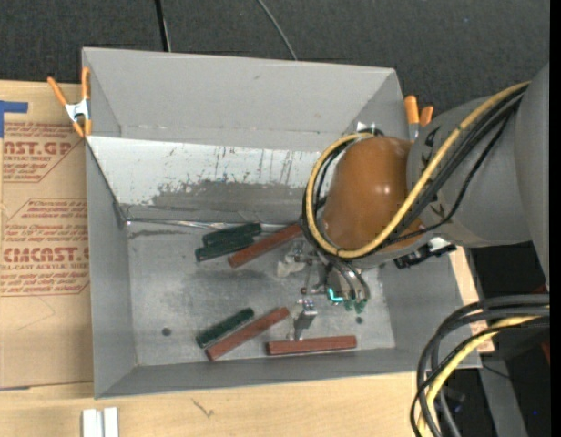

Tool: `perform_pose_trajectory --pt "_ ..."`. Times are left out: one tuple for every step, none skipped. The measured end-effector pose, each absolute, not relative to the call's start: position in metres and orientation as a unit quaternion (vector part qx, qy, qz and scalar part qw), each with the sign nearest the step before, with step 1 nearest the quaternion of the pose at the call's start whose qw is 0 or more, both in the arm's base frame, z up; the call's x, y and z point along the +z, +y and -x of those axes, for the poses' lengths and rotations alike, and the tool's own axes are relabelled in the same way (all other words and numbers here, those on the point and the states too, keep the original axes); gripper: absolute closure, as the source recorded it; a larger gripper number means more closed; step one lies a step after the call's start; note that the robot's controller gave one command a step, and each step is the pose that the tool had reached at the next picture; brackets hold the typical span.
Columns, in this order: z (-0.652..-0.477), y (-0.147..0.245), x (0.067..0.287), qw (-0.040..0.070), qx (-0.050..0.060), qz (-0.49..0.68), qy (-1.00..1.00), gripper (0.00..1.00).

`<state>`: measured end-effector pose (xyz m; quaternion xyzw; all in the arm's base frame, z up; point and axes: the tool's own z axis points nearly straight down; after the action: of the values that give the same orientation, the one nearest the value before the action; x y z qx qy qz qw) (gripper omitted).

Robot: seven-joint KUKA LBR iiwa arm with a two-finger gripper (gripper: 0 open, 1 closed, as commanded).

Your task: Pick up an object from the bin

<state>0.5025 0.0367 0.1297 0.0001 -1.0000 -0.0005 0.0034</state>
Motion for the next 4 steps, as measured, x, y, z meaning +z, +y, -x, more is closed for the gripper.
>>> perform_pose_trajectory --pt "-0.504 0.037 0.132 0.000 -0.001 0.000 -1.000 0.00" --pt "-0.496 0.074 0.076 -0.007 -0.002 0.009 -1.000 1.00" --pt "-0.496 0.074 0.076 -0.007 -0.002 0.009 -1.000 1.00" --pt "-0.495 0.074 0.076 -0.006 -0.002 0.009 -1.000 1.00"
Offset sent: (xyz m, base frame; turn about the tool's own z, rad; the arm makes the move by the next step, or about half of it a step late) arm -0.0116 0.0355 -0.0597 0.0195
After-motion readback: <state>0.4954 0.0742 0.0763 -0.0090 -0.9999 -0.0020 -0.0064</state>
